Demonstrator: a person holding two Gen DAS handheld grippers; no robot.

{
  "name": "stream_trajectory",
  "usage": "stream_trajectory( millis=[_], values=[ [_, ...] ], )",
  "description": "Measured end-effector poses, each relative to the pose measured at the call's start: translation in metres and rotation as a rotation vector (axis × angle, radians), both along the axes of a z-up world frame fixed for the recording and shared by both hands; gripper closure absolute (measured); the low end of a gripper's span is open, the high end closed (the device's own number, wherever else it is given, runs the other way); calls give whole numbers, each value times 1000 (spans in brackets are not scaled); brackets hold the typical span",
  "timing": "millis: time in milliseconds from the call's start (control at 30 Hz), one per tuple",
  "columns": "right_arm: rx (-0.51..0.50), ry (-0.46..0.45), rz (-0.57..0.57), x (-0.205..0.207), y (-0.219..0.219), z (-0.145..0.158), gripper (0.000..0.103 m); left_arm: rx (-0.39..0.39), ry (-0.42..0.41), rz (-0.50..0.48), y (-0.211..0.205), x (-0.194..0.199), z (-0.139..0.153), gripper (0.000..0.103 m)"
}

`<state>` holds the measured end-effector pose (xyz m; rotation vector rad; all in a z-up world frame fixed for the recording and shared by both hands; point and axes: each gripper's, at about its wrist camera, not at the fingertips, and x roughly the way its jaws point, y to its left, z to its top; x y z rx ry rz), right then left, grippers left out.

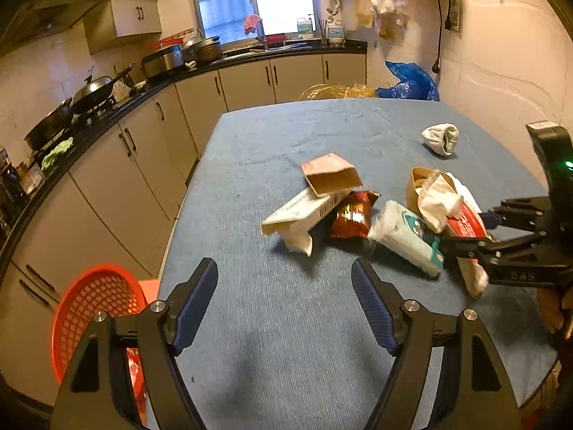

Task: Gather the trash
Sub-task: 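Grasp the wet-wipe pack with the right gripper while the left grasps the white cardboard strip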

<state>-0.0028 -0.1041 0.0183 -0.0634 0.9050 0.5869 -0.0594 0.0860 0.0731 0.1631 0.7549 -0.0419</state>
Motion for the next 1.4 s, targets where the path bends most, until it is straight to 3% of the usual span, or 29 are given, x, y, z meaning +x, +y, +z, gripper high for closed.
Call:
stream_trajectory(
  millis=[233, 467, 567, 600, 633, 733, 833, 1167, 1400],
  values=[
    [188, 6, -69, 5, -38, 7, 55, 123, 13, -55, -17, 31, -7, 26],
    [262, -1, -86, 0, -50, 16, 55, 318, 23, -82, -41, 58, -32, 27],
    [273, -2, -79, -2, -50, 17, 55, 368, 20, -64, -46, 68, -42, 42],
    [276, 0, -77, -2, -49, 17, 55, 366, 31, -57, -45, 72, -45, 56],
    [280, 4, -75, -2, -49, 16, 55, 355, 47, -46, -43, 77, -48, 68],
    [281, 6, -74, -3, -50, 15, 55, 337, 49, 15, -33, 85, -54, 76],
    [282, 8, -74, 0, -50, 15, 55, 247, 47, 54, -18, 87, -52, 80],
    [266, -14, -85, -2, -48, 15, 55, -110, -33, 111, 2, 42, -34, 83],
    [247, -66, -99, -6, -44, 20, 55, -176, -140, 146, -1, 23, -25, 83]
  ],
)
